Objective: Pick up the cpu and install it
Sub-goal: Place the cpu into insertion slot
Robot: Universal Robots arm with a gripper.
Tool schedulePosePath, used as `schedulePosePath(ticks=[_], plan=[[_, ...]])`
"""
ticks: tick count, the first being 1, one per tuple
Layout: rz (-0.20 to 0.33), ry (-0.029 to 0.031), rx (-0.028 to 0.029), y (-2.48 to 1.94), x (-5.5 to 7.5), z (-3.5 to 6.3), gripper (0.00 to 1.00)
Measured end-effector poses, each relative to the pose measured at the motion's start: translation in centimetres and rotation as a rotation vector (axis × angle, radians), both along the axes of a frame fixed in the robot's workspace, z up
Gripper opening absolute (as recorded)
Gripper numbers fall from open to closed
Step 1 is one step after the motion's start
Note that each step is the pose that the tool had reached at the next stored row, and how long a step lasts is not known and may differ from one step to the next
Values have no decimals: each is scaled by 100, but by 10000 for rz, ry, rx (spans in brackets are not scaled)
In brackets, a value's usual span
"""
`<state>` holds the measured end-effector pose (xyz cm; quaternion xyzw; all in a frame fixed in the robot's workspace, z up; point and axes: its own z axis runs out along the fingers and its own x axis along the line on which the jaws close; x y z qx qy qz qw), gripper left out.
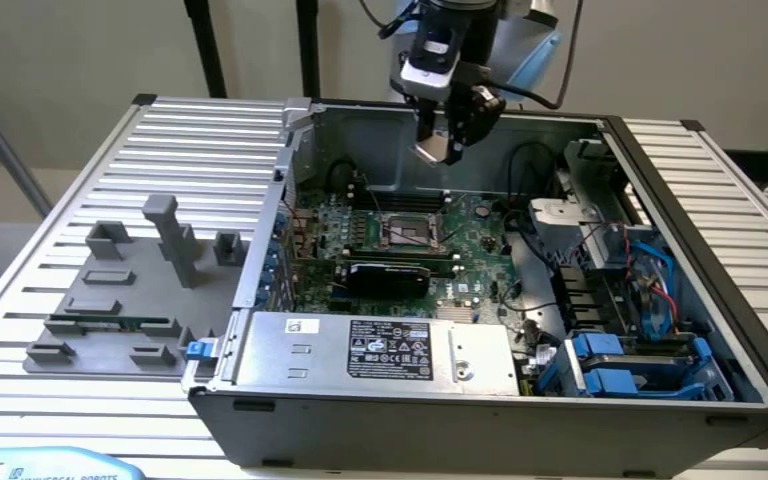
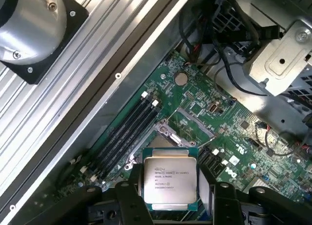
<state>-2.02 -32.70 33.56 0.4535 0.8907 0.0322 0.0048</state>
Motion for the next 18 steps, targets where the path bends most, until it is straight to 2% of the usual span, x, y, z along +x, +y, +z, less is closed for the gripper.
schedulePosePath(ticks=[18], plan=[[-3275,0,0,0,0,-14,55]])
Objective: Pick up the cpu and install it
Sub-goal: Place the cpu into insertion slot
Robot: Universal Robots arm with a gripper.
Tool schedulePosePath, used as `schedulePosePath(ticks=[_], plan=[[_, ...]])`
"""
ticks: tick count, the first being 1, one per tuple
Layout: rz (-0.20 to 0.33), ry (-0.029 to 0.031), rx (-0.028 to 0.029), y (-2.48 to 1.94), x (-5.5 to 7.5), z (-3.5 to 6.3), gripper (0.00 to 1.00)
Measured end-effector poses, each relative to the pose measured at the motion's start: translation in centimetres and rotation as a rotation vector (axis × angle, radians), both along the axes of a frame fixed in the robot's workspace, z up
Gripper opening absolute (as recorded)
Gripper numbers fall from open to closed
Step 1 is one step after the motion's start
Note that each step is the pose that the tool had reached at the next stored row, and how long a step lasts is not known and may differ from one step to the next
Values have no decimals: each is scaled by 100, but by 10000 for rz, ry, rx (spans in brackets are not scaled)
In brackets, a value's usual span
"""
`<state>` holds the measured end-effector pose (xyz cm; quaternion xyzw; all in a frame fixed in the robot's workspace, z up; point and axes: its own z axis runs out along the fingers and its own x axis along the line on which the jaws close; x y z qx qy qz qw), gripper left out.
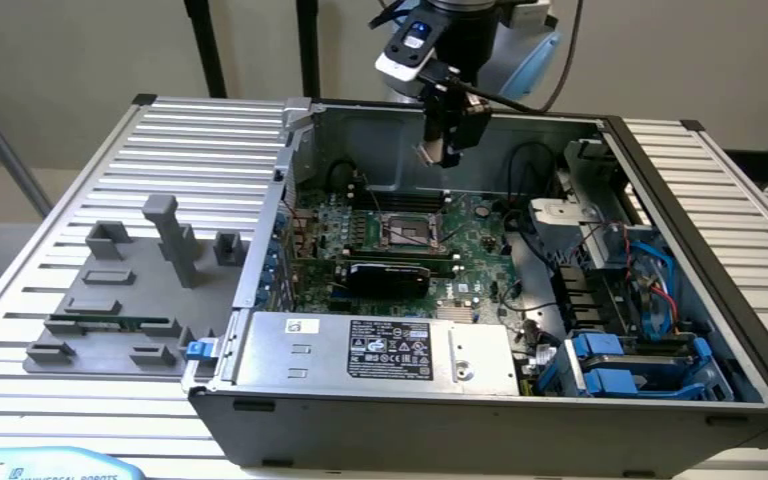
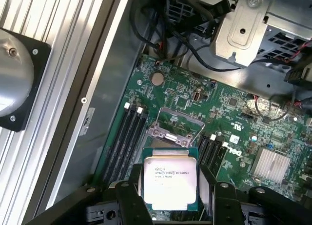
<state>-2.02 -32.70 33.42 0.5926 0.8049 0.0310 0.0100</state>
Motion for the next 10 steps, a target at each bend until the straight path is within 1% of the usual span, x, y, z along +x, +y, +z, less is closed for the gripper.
schedulePosePath(ticks=[8,10], plan=[[-1443,1,-1,0,0,-25,55],[-1729,0,0,0,0,-38,55]])
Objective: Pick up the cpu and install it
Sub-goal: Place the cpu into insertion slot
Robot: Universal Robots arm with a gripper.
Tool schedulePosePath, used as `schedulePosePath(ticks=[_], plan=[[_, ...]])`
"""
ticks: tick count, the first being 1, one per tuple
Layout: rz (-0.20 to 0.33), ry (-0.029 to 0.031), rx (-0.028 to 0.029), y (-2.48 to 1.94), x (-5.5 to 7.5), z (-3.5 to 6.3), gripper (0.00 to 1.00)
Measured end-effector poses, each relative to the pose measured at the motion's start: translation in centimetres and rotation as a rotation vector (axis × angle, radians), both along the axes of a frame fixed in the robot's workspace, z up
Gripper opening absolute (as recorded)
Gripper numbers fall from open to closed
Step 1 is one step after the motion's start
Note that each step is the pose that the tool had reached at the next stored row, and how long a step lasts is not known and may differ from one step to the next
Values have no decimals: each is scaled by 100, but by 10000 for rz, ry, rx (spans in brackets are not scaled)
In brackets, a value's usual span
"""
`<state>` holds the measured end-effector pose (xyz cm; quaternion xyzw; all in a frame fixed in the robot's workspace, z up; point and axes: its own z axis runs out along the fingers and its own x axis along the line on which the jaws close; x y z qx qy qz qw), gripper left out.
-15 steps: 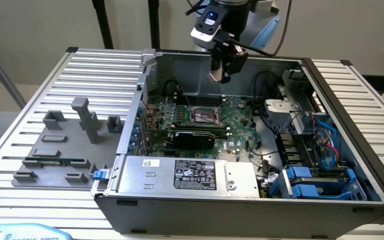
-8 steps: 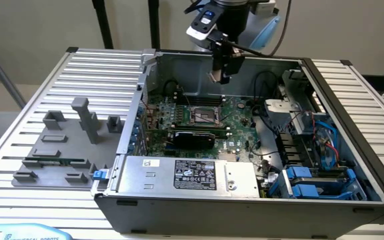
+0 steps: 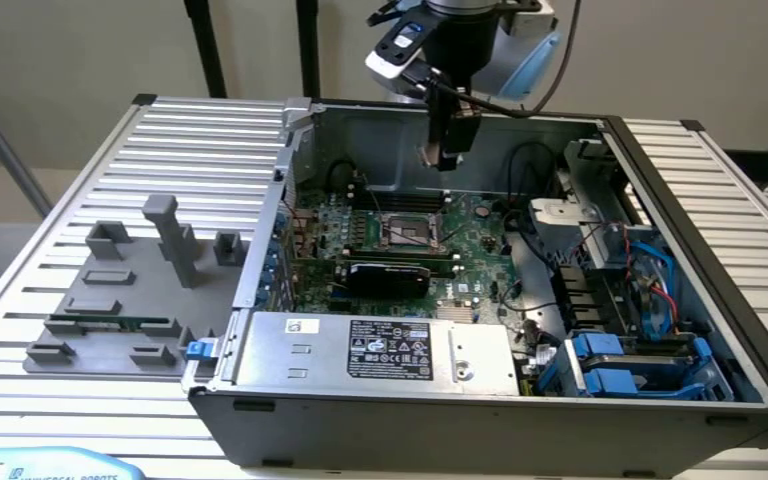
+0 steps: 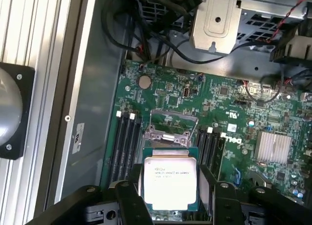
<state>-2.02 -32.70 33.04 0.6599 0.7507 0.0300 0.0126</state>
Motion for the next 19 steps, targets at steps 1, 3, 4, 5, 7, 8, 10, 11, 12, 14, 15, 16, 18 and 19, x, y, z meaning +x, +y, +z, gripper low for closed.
schedulePosePath(ticks=[1,3,4,5,7,8,10,11,12,14,15,16,18,19], plan=[[-97,1,-1,-1,0,-8,55],[-231,1,-2,-6,-4,-31,55],[-278,1,-1,-8,-8,-44,55],[-317,0,0,-10,-13,-60,55],[-348,1,-1,-16,-44,-98,55],[-349,3,-1,-21,-66,-115,55],[-349,8,0,-30,-118,-152,55],[-350,10,-2,-32,-143,-171,55],[-357,11,-7,-32,-162,-187,55],[-401,10,-25,-32,-194,-225,55],[-443,10,-37,-32,-203,-243,55],[-503,10,-51,-32,-209,-260,55],[-656,11,-73,-32,-215,-292,55],[-744,11,-83,-32,-218,-309,55]])
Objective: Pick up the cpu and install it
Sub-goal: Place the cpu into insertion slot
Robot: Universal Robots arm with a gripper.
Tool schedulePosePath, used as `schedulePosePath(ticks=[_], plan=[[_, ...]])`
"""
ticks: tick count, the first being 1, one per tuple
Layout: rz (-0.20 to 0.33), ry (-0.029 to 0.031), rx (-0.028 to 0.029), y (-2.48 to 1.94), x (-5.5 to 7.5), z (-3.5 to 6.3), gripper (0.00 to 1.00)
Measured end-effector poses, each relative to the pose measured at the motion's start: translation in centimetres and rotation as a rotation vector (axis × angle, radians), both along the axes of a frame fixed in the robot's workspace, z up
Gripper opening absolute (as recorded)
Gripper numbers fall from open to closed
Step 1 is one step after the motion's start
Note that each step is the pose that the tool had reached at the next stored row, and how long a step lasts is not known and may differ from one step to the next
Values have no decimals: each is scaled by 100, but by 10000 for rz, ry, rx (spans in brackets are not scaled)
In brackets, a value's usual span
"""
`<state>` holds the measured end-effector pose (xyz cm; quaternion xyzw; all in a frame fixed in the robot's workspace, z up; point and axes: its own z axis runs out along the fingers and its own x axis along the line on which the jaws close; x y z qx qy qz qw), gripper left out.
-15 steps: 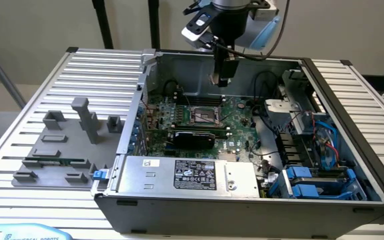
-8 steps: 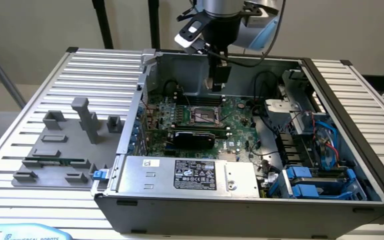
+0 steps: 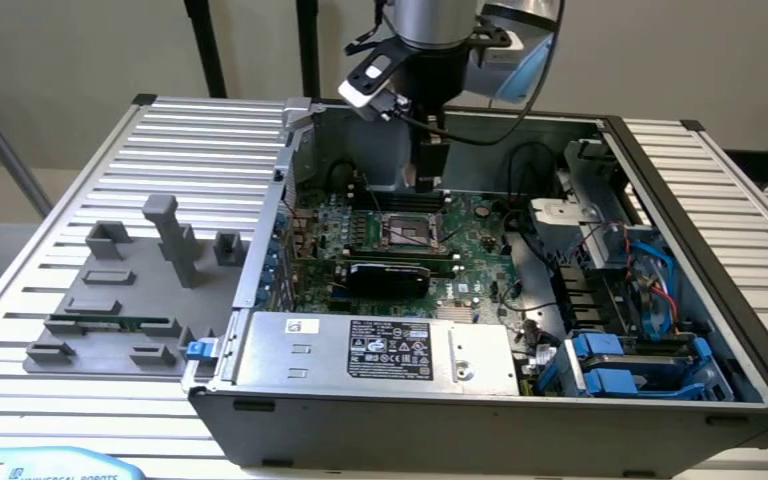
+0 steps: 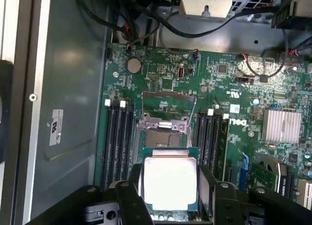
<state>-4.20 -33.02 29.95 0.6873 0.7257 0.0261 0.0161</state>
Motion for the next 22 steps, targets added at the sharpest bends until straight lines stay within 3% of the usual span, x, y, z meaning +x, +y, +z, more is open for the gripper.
schedulePosePath(ticks=[8,12,18,22], plan=[[-599,46,-32,0,-10,-116,55],[-710,113,-34,-5,-10,-166,55],[-718,283,-41,-22,-10,-231,55],[-718,298,-44,-22,-10,-265,55]])
